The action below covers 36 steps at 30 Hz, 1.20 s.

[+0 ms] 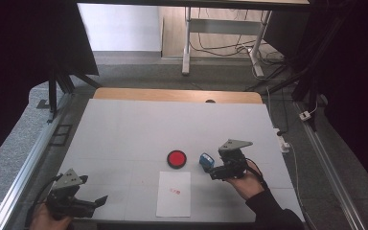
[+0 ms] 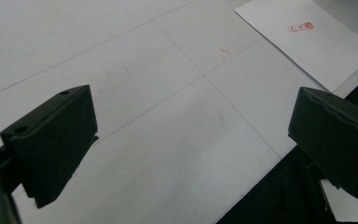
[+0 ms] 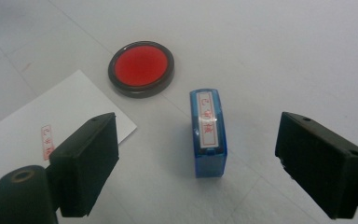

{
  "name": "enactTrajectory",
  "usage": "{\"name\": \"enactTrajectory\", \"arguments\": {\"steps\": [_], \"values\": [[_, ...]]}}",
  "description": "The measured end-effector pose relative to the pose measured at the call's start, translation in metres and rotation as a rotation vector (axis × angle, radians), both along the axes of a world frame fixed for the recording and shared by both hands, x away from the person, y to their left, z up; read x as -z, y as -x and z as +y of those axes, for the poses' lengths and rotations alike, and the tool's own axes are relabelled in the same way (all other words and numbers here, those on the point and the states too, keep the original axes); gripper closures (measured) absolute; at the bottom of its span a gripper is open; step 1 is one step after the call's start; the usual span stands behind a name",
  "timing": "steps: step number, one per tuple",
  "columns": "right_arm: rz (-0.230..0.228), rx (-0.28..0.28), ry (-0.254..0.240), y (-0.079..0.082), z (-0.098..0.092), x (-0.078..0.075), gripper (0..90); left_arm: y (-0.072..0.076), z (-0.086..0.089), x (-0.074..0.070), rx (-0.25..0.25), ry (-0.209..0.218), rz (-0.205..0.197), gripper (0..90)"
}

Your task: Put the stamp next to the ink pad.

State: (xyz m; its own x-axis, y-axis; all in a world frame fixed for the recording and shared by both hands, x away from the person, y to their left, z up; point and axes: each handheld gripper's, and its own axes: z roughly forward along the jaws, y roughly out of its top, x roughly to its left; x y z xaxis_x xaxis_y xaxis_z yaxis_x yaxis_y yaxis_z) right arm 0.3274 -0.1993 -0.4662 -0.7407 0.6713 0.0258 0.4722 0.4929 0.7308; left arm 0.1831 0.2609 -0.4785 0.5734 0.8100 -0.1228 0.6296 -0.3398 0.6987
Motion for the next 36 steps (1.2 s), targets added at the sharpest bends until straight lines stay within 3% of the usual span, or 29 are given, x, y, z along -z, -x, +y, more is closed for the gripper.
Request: {"name": "enactTrajectory", "arguments": {"steps": [9, 16, 23, 36], "values": [[-0.002, 0.005, -0.025, 0.016, -0.007, -0.011, 2.7, 0.0, 0.0, 0.0, 0.001, -0.001, 0.0, 1.2], [-0.022, 0.025, -0.055, 0.029, -0.022, -0.017, 0.2, 0.0, 0.0, 0.0, -0.001, 0.001, 0.0, 1.2], [-0.04, 0.061, -0.064, 0.044, -0.042, -0.02, 0.0, 0.0, 0.0, 0.0, -0.003, 0.001, 0.001, 1.0], [-0.017, 0.144, -0.062, 0.064, -0.077, -0.016, 0.0, 0.0, 0.001, 0.0, -0.008, 0.007, 0.003, 1.0]]}}
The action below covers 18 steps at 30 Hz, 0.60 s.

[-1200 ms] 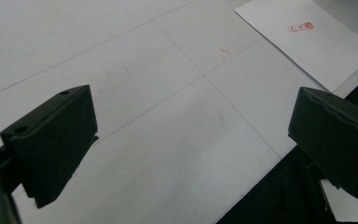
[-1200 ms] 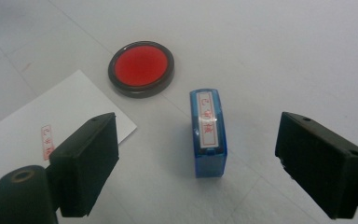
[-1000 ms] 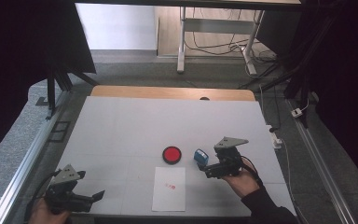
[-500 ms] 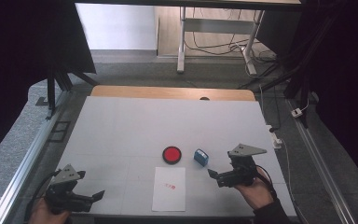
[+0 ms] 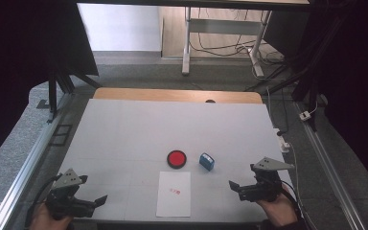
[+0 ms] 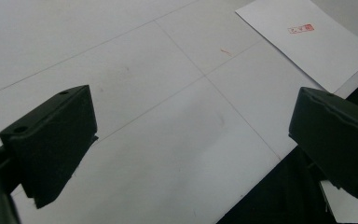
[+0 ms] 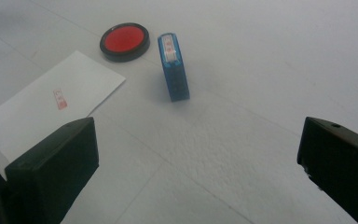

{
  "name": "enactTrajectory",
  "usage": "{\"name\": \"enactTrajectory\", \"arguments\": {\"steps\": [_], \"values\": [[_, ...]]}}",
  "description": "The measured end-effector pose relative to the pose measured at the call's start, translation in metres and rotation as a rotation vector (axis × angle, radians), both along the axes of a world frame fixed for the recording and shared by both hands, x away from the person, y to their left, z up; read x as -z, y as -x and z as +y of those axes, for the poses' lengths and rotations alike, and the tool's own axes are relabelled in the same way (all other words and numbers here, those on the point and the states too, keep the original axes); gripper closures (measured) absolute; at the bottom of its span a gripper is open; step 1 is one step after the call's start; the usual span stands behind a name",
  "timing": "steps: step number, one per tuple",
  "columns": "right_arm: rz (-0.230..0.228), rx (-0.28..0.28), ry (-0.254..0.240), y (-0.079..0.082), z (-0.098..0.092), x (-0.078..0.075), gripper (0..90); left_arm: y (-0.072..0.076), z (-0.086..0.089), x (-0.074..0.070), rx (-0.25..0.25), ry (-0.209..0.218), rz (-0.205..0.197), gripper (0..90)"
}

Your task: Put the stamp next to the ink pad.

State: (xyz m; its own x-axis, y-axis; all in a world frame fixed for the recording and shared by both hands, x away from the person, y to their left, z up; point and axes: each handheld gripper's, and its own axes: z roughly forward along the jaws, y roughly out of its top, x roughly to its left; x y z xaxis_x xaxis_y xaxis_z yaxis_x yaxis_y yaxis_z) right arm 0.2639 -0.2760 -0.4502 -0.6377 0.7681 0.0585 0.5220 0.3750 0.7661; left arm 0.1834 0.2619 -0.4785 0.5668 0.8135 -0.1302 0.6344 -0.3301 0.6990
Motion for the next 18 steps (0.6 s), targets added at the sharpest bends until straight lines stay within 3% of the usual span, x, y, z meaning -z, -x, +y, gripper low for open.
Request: {"name": "enactTrajectory", "arguments": {"steps": [11, 18], "values": [[0.041, 0.063, 0.035, 0.018, -0.017, 0.007, 0.0, 0.0, 0.001, 0.0, -0.002, 0.004, 0.006, 0.9], [0.054, 0.089, 0.038, 0.019, -0.02, 0.008, 0.0, 0.0, 0.001, 0.0, -0.003, 0.009, 0.004, 0.9]]}}
